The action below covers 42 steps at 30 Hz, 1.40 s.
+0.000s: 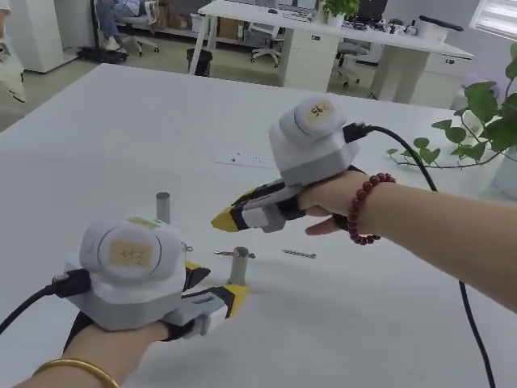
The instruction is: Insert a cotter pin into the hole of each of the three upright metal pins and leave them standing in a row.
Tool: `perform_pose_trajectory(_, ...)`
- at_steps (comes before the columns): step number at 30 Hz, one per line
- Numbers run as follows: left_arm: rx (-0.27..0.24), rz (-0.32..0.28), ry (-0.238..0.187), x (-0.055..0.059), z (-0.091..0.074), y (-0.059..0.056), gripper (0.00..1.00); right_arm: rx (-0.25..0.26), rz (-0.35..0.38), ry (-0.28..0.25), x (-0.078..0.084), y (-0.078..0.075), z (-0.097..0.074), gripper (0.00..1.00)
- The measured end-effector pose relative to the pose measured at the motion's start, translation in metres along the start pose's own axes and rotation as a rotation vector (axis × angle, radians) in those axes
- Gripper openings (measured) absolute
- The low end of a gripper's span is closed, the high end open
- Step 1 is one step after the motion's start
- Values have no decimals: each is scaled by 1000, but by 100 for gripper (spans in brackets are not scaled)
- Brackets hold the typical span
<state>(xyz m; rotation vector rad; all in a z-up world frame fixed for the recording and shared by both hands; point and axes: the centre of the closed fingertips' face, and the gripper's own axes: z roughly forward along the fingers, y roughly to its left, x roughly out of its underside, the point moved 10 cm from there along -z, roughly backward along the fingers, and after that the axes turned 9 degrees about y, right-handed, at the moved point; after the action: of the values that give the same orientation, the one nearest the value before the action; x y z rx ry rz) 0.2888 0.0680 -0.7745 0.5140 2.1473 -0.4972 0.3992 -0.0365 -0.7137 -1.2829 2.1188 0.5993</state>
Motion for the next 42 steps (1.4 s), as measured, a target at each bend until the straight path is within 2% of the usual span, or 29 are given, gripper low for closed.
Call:
perform_pose_trajectory(5,-15,-13,-6,0,-9,6,38,-7,27,-49,-13,-3,18,34)
perform_pose_trajectory(10,-27,-32,-13,0,-20,10,46,-13,7,-81,-20,-2,31,36)
perform_pose_trajectory(20,-67,-37,-23,7,-41,24,55,-5,-42,-95,-33,-5,64,36)
perform_pose_trajectory(27,-76,-39,-49,6,-50,29,63,-5,-71,-90,-38,-7,83,35)
perform_pose_trajectory(35,-94,-25,-60,7,-55,34,72,-8,-42,-113,-40,-8,98,30)
perform_pose_trajectory(38,-95,-19,-66,7,-57,34,75,13,-66,-87,-36,-11,109,24)
perform_pose_trajectory(42,-99,-23,-68,7,-57,35,77,38,-44,-92,-36,-19,112,23)
